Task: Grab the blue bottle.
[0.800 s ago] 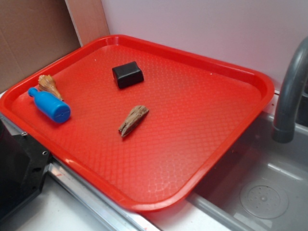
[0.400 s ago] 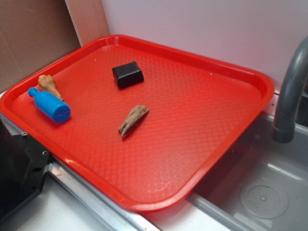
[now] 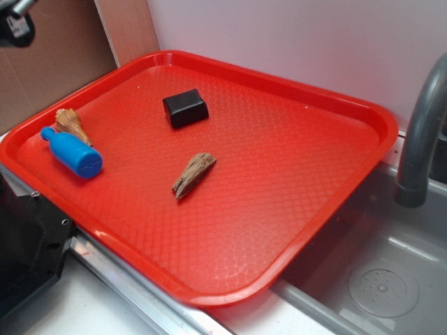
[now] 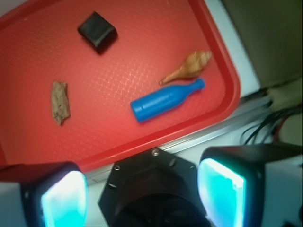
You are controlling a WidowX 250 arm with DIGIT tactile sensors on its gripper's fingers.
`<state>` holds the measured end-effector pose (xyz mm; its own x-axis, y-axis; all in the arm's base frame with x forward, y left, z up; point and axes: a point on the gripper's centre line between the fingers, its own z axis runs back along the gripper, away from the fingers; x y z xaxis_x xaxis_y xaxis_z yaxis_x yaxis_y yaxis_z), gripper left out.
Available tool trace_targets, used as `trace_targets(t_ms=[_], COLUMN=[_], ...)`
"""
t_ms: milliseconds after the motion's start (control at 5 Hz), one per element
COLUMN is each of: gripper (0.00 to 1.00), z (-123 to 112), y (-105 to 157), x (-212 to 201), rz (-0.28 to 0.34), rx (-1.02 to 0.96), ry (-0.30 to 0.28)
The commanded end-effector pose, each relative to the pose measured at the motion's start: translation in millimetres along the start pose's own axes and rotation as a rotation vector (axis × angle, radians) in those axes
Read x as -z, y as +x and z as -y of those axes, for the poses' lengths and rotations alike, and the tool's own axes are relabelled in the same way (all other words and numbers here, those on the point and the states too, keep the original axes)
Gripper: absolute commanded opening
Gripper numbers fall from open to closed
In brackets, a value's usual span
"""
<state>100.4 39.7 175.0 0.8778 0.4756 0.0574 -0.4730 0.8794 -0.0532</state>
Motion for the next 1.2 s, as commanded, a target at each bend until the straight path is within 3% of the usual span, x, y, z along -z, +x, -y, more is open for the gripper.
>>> trace_targets(t_ms=[0,400,1000], gripper=[1.00,1.00,1.00], z=[-9.2,-7.0,7.9], y=[31.5,50.2,43.4], x=[80.7,131.4,143.0], rz=[-0.042,-0.032,-0.126], rx=[-0.226,-0.303,-0.533], ry=[-0.018,-0.054,0.030])
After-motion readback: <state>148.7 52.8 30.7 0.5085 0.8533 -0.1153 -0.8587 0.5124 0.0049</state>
